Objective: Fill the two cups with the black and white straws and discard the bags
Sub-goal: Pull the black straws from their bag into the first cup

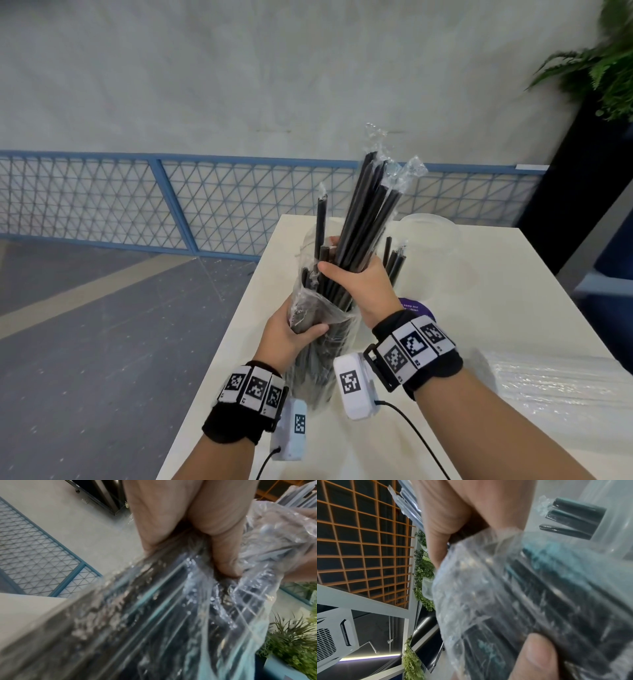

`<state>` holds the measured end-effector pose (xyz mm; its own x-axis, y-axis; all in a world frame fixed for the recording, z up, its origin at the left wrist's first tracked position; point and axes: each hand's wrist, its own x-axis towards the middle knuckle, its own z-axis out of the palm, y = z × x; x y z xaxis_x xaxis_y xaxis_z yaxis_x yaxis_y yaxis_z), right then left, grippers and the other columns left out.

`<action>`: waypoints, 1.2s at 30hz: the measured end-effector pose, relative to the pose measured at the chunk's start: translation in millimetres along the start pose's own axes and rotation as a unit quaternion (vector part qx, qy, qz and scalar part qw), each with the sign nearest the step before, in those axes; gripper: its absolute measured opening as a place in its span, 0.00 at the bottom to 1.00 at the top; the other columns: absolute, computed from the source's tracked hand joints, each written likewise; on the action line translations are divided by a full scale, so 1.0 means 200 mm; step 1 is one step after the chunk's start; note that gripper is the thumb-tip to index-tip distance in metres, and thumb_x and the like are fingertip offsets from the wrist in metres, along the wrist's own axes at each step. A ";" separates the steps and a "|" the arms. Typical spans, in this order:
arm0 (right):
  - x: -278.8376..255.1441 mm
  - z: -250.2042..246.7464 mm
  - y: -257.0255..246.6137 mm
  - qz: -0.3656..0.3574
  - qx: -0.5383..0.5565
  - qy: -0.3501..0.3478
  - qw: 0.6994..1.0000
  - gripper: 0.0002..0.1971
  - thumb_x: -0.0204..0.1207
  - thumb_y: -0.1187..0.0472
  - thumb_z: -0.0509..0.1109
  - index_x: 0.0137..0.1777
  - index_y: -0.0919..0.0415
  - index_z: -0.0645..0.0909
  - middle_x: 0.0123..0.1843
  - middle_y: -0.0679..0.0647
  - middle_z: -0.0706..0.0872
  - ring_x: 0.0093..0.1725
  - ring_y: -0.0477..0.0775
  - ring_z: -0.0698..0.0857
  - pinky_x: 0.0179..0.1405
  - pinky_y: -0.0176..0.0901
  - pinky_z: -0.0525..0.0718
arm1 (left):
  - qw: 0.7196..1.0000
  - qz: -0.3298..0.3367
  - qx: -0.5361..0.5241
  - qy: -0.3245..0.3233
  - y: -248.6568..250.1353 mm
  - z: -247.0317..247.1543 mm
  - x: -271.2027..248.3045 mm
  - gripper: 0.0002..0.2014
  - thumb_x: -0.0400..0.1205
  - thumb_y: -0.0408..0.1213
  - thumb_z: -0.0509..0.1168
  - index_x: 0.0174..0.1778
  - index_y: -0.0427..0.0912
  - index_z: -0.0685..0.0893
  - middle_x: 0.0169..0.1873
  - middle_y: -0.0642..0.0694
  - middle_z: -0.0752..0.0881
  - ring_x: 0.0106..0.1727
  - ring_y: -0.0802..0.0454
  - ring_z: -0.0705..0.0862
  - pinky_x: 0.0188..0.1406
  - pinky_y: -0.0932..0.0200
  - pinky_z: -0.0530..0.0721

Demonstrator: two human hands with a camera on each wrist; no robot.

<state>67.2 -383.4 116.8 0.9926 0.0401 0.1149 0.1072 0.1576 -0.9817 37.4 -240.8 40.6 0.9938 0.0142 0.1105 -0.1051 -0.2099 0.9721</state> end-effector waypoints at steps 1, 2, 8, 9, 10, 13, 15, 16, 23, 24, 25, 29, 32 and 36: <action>0.00 0.00 0.00 0.005 -0.002 -0.005 1.000 0.17 0.66 0.71 0.77 0.55 0.60 0.83 0.48 0.53 0.89 0.50 0.47 0.88 0.57 0.40 0.85 | 1.000 0.005 0.006 0.000 0.00 0.00 0.00 0.24 0.69 0.29 0.76 0.58 0.47 0.78 0.47 0.61 0.85 0.47 0.74 0.84 0.47 0.80 0.78; 0.01 0.00 0.01 0.011 -0.006 0.004 1.000 0.18 0.65 0.71 0.78 0.56 0.63 0.83 0.49 0.55 0.89 0.51 0.49 0.88 0.58 0.43 0.85 | 1.000 0.008 0.011 -0.004 0.00 -0.01 0.01 0.23 0.70 0.29 0.76 0.58 0.48 0.78 0.48 0.60 0.85 0.48 0.72 0.84 0.48 0.80 0.78; 0.02 0.00 0.08 0.040 -0.020 0.093 0.995 0.10 0.66 0.69 0.78 0.46 0.63 0.85 0.45 0.58 0.90 0.48 0.56 0.89 0.56 0.50 0.86 | 0.998 0.031 -0.062 0.002 0.07 0.01 0.00 0.12 0.74 0.38 0.71 0.52 0.48 0.81 0.45 0.51 0.89 0.48 0.57 0.87 0.48 0.64 0.85; 0.02 0.01 0.08 0.046 -0.017 0.090 0.995 0.09 0.66 0.70 0.78 0.45 0.61 0.84 0.44 0.56 0.90 0.48 0.55 0.88 0.55 0.48 0.86 | 0.997 0.038 -0.059 0.018 0.09 0.01 0.01 0.10 0.75 0.40 0.69 0.51 0.46 0.81 0.44 0.48 0.89 0.47 0.54 0.87 0.49 0.60 0.86; 0.02 0.00 0.08 0.052 -0.010 0.089 0.995 0.10 0.65 0.70 0.78 0.44 0.60 0.84 0.44 0.55 0.89 0.48 0.55 0.88 0.54 0.47 0.86 | 0.997 0.046 -0.046 0.033 0.09 0.02 0.02 0.08 0.76 0.41 0.69 0.49 0.44 0.82 0.43 0.47 0.88 0.46 0.52 0.87 0.49 0.58 0.85; 0.04 -0.01 0.04 0.051 0.029 0.097 0.994 0.10 0.66 0.69 0.78 0.47 0.61 0.85 0.46 0.57 0.90 0.50 0.55 0.89 0.52 0.45 0.85 | 0.997 0.052 -0.009 0.056 0.09 0.02 0.02 0.02 0.79 0.37 0.66 0.46 0.43 0.82 0.41 0.46 0.88 0.44 0.54 0.85 0.46 0.62 0.82; 0.07 -0.05 -0.01 0.046 0.065 0.116 0.990 0.11 0.66 0.69 0.78 0.48 0.63 0.84 0.48 0.59 0.89 0.51 0.58 0.88 0.55 0.49 0.85 | 0.997 0.046 0.000 0.055 0.08 0.01 0.02 0.02 0.80 0.35 0.66 0.43 0.47 0.81 0.40 0.50 0.87 0.41 0.62 0.84 0.41 0.72 0.80; 0.09 -0.07 -0.03 0.046 0.083 0.130 0.987 0.13 0.66 0.69 0.78 0.50 0.65 0.83 0.48 0.60 0.89 0.52 0.60 0.88 0.57 0.53 0.85 | 0.998 0.044 0.004 0.054 0.09 0.01 0.01 0.04 0.80 0.34 0.65 0.42 0.49 0.80 0.39 0.52 0.86 0.39 0.67 0.83 0.39 0.76 0.78; 0.10 -0.09 -0.06 0.060 0.107 0.107 0.987 0.15 0.68 0.68 0.76 0.55 0.66 0.83 0.46 0.56 0.89 0.47 0.53 0.88 0.55 0.46 0.85 | 0.996 0.031 0.021 0.081 0.05 0.01 0.02 0.05 0.78 0.36 0.68 0.44 0.52 0.81 0.42 0.48 0.88 0.48 0.49 0.86 0.51 0.53 0.83; 0.08 -0.08 -0.05 0.068 0.098 0.087 0.989 0.15 0.67 0.68 0.77 0.54 0.63 0.83 0.46 0.54 0.89 0.47 0.50 0.88 0.54 0.43 0.85 | 0.995 0.031 0.026 0.086 0.05 0.01 0.02 0.05 0.78 0.36 0.68 0.44 0.51 0.81 0.43 0.46 0.88 0.48 0.47 0.86 0.52 0.50 0.84; 0.07 -0.08 -0.02 0.076 0.083 0.071 0.991 0.15 0.66 0.68 0.78 0.53 0.60 0.83 0.47 0.53 0.89 0.48 0.49 0.88 0.54 0.42 0.85 | 0.995 0.032 0.030 0.091 0.05 0.02 0.02 0.05 0.78 0.35 0.68 0.44 0.50 0.81 0.42 0.46 0.89 0.47 0.47 0.87 0.51 0.49 0.84; 0.01 -0.02 0.06 0.062 0.007 0.090 0.994 0.16 0.61 0.69 0.81 0.45 0.56 0.83 0.44 0.52 0.89 0.45 0.47 0.88 0.50 0.41 0.86 | 0.989 0.057 0.072 0.116 0.05 0.05 0.01 0.03 0.78 0.35 0.69 0.43 0.45 0.80 0.36 0.50 0.87 0.38 0.57 0.84 0.39 0.62 0.80; 0.00 0.01 0.09 0.060 0.000 0.147 0.987 0.13 0.61 0.69 0.81 0.41 0.54 0.82 0.43 0.53 0.89 0.45 0.53 0.88 0.53 0.47 0.86 | 0.983 0.068 0.106 0.137 0.06 0.06 0.00 0.06 0.78 0.37 0.68 0.44 0.39 0.79 0.33 0.50 0.85 0.36 0.58 0.82 0.34 0.65 0.78; 0.01 -0.02 0.05 0.052 0.067 0.163 0.983 0.12 0.65 0.68 0.79 0.39 0.53 0.79 0.41 0.51 0.88 0.37 0.40 0.87 0.39 0.29 0.85 | 0.984 0.060 0.091 0.141 0.05 0.03 0.01 0.05 0.78 0.35 0.69 0.43 0.40 0.79 0.33 0.54 0.84 0.33 0.67 0.81 0.31 0.74 0.76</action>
<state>69.8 -385.1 106.9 0.9657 -0.2520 -0.0622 0.0167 0.2994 -0.9540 38.7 -249.5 49.8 0.9217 0.2442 0.3013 -0.1881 -0.3977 0.8980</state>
